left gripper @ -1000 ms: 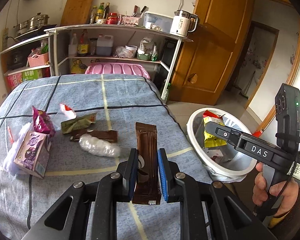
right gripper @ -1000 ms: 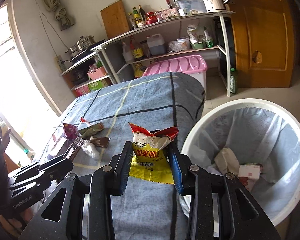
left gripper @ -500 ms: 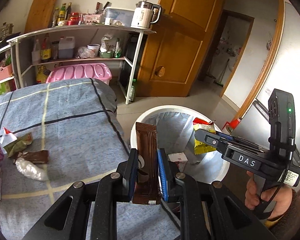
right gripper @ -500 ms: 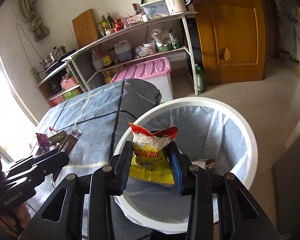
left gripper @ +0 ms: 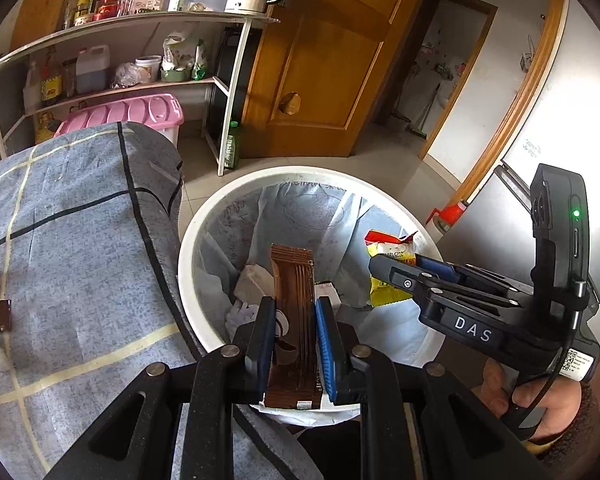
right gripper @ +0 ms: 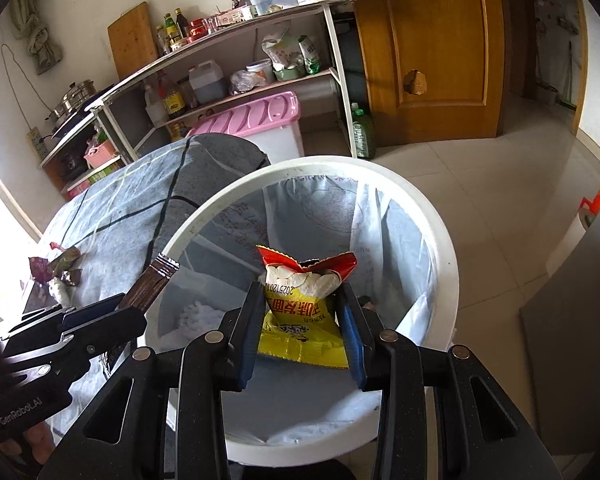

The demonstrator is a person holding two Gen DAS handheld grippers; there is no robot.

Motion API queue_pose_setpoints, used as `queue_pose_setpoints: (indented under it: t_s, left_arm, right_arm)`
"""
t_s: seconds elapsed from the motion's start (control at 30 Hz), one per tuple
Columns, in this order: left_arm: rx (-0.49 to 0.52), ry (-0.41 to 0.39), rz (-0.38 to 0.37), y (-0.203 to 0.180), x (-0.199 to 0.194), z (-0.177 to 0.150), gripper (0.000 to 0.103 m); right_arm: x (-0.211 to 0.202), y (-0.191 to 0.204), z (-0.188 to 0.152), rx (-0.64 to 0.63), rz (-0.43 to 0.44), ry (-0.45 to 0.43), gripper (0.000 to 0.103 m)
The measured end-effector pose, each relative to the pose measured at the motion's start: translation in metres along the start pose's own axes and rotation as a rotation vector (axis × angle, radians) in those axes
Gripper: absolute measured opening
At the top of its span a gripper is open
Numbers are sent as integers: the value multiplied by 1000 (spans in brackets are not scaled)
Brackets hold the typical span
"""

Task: Collect trash
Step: 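Open both grippers to drop the wrapper and chip bag into the bin, then move both open grippers back over the table toward the remaining trash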

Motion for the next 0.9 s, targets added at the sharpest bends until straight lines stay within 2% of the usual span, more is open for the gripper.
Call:
queue_pose_setpoints:
  t_s: [0.2, 0.37, 0.9]
  left_arm:
    - [6, 20, 14, -2, 12, 1, 21]
    - [8, 17, 18, -2, 13, 3, 39]
    - [-18, -97, 68, 20, -44, 5, 40]
  right_arm:
    - [7, -8, -3, 9, -24, 26, 38]
    - [4, -5, -2, 5, -17, 18, 52]
    - [-16, 27, 3, -19, 24, -40, 53]
Point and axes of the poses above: each gripper's, at about its wrist camera, not at the fingertips, and x roughly the way its jaws point, y to its left, z to its top, the point moved 1 cm from there along x, roughly the way its jaws point, and after that the axes turned 2 degrees about -y, right-handed, at the moved point
